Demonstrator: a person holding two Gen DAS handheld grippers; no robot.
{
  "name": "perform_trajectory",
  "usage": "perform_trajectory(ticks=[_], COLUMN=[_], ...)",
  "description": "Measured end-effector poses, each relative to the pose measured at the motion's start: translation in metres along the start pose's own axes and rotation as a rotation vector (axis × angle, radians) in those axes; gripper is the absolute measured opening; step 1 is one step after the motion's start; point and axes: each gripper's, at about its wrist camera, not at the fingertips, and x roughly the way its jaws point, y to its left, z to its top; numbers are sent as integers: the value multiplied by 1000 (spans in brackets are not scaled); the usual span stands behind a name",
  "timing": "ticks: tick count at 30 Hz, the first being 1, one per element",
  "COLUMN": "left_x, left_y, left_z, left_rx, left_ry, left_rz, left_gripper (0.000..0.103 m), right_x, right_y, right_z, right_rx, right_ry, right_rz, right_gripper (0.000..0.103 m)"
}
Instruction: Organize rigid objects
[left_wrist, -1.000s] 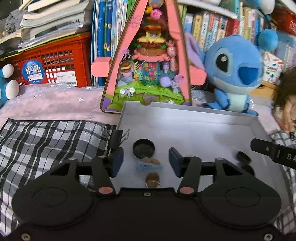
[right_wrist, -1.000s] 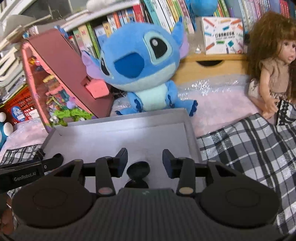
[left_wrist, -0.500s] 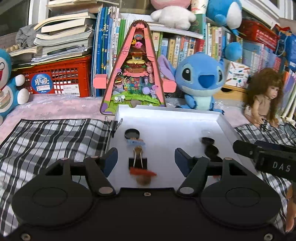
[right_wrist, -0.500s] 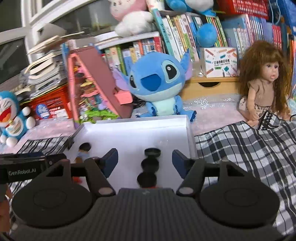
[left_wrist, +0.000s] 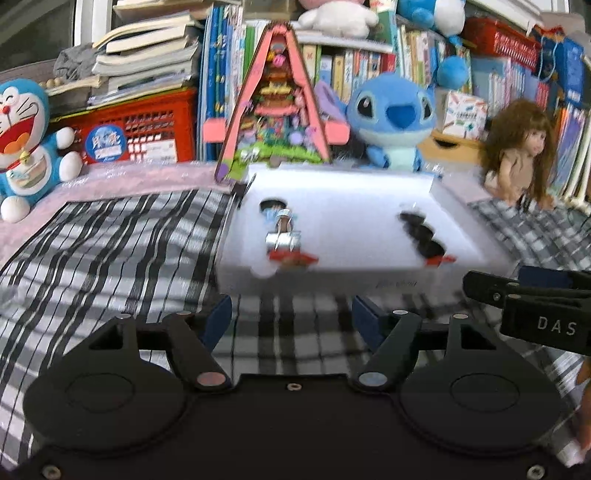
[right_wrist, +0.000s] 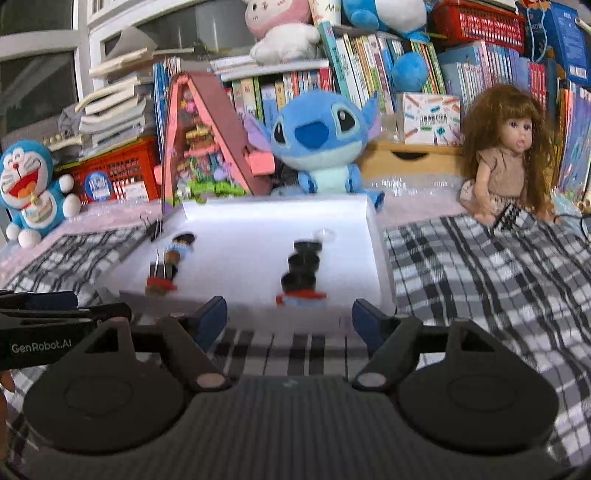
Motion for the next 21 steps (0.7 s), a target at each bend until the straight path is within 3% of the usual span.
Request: perform_trajectory(ticks=[9,21], left_x=[19,23], left_y=[9,10], left_z=[-22,-26], left_rx=[-5,-3], left_ry=[40,25], left_rz=[53,57], left_gripper=[71,85], right_x=[23,32], right_y=[5,9], right_z=[-30,-39], right_rx=[-16,-41], right_ry=[76,103], right_rz=[-46,-80], right_gripper=[86,96])
